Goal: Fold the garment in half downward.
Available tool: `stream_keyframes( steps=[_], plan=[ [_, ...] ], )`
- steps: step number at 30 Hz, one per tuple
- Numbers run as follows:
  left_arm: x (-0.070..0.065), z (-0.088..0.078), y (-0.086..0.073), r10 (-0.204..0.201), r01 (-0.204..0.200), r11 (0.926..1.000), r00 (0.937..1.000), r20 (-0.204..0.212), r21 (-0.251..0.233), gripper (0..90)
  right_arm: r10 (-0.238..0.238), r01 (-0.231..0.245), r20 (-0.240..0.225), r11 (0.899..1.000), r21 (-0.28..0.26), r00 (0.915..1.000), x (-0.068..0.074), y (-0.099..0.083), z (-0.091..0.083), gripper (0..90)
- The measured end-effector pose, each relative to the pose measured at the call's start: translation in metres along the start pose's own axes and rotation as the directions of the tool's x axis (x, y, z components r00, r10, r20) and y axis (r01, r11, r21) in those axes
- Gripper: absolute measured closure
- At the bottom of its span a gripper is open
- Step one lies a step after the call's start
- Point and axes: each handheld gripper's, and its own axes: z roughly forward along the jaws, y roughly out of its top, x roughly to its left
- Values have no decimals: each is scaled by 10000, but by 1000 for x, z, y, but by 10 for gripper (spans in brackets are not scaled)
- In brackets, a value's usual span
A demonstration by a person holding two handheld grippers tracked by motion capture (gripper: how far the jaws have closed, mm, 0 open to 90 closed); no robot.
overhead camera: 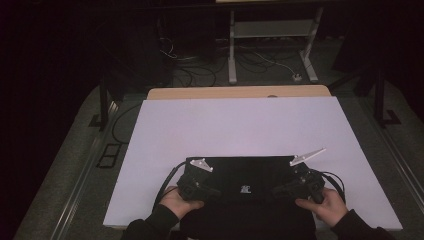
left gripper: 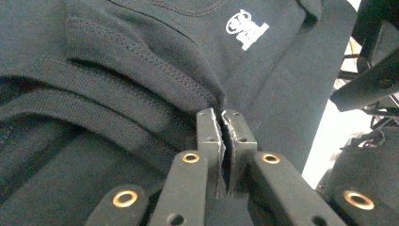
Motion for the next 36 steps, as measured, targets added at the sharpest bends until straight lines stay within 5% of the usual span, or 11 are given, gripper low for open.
stream_keyframes(
  steps=[29,36],
  plan=[
    [-13,1,-13,30,-52,9988,9990,440,496,840,-52,65,-195,9978,661,9998,14,-19,3,821],
    [-18,-4,-14,415,-422,9981,9990,177,444,815,-339,351,-182,9969,702,9993,21,-20,1,777]
  ],
)
